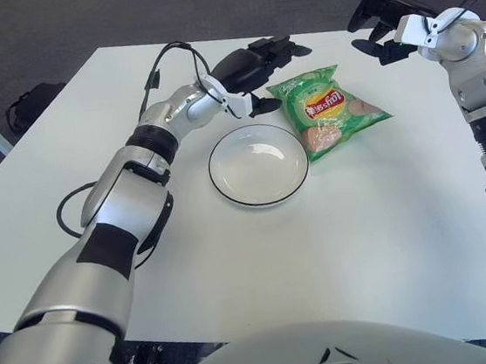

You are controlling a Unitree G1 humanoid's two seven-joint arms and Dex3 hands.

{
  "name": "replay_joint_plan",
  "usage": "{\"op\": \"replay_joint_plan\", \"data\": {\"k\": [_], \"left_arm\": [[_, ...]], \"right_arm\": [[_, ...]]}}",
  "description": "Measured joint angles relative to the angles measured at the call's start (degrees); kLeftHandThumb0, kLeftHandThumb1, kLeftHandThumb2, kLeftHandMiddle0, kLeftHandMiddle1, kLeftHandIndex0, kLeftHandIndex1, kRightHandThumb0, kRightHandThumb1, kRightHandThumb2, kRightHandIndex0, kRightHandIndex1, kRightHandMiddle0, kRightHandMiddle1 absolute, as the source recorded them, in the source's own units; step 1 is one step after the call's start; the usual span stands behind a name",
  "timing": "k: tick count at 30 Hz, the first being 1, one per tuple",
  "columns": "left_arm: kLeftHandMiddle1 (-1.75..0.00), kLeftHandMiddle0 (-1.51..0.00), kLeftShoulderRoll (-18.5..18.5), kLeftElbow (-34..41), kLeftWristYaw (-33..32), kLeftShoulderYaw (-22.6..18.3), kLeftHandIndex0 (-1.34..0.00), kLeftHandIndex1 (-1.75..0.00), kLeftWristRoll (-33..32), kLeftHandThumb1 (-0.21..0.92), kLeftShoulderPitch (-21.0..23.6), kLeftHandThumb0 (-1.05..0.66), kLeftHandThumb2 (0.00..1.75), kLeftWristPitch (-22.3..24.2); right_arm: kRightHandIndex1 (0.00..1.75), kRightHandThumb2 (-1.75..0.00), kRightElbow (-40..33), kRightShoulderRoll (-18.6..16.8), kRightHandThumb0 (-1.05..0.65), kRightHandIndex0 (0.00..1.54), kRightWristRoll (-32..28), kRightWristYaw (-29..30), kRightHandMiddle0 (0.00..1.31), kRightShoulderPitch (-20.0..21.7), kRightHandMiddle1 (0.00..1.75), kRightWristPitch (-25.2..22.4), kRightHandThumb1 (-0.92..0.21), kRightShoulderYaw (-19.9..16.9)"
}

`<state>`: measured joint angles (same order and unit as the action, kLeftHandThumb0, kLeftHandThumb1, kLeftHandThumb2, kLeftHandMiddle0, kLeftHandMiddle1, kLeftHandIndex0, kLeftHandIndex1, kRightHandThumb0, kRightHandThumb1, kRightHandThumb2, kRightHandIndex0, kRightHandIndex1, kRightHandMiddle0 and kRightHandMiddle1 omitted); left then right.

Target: Put the snack into the plate.

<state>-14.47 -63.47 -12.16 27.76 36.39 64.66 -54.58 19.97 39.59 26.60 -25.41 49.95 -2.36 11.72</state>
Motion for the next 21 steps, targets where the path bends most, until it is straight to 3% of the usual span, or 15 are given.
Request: {"op": "replay_joint_plan", "data": {"k": [5,11,21], "left_arm": [[-0.14,-0.41,0.25,1.48,0.46,-3.18,0.00,-0.75,-3.71,0.92,-0.90,-0.67,0.88,-2.30],[-0.15,-0.38,-0.22,3.20,4.27,-6.99,0.00,-0.66,-9.37,0.92,-2.05,-0.72,0.86,-2.88],[-0.13,-0.33,-2.98,5.29,8.62,-14.05,0.00,-0.68,-17.41,0.92,-7.79,-0.69,0.87,-1.55]], "right_arm": [[0.93,-0.77,2.68,0.04,-0.54,0.22,1.59,2.32,0.00,0.26,1.18,4.00,-0.92,0.93],[0.97,-0.76,11.03,0.38,-0.57,0.19,4.94,3.18,0.00,1.90,1.13,9.59,-0.92,4.29],[1.00,-0.80,13.73,1.33,-0.61,0.17,7.99,7.13,0.00,2.02,0.94,18.25,-0.92,5.22]]}}
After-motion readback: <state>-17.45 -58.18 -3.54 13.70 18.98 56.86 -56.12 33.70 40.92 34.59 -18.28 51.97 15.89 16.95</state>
